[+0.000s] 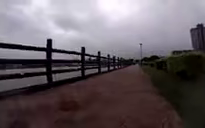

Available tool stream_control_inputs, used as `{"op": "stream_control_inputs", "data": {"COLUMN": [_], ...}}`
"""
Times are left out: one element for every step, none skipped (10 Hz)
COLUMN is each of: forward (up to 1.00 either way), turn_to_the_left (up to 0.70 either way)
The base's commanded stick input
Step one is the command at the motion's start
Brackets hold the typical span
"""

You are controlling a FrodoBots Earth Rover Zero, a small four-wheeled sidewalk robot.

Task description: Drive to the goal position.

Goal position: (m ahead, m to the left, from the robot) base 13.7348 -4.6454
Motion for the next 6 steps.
{"op": "stream_control_inputs", "data": {"forward": [1.00, 1.00, 1.00, 1.00, 1.00, 1.00], "turn_to_the_left": [-0.40, -0.27, 0.00, 0.00, 0.00, 0.00]}}
